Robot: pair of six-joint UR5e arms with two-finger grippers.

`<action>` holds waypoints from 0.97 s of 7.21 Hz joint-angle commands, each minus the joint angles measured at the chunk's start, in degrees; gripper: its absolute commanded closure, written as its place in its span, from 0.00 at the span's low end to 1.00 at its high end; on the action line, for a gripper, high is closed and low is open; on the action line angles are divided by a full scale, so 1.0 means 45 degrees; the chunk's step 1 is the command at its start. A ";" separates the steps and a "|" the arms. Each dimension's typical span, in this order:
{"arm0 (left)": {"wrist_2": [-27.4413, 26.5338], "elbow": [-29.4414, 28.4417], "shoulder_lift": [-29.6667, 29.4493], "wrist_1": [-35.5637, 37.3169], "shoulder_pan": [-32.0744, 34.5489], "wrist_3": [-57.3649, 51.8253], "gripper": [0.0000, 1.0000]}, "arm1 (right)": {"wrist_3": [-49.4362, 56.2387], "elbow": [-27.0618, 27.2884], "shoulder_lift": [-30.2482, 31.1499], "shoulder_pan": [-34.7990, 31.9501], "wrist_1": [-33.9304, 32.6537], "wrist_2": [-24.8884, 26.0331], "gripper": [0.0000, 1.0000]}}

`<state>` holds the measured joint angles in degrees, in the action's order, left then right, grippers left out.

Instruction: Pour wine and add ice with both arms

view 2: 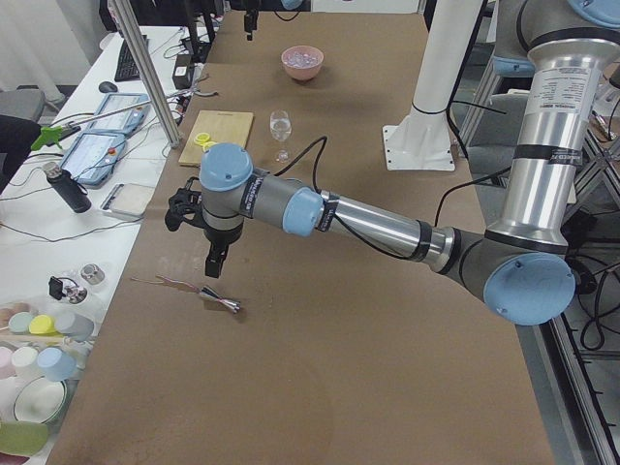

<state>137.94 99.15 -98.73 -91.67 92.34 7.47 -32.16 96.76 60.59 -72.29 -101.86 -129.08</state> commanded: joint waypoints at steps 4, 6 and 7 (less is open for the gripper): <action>0.0011 0.0076 -0.0091 0.0291 0.0262 -0.0001 0.02 | 0.2645 0.1820 0.3892 -0.1314 -0.0080 -0.0105 0.00; 0.0011 0.0076 -0.0208 0.0488 0.0262 -0.0001 0.02 | 0.5241 0.0090 0.4269 -0.2444 0.0250 -0.0104 0.00; 0.0011 0.0057 -0.0208 0.0488 0.0262 -0.0001 0.02 | 0.5987 -0.0286 0.4521 -0.2933 0.0407 -0.0085 0.00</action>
<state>137.99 99.49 -99.54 -89.62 93.50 7.47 -10.47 98.46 79.63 -82.59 -100.92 -129.54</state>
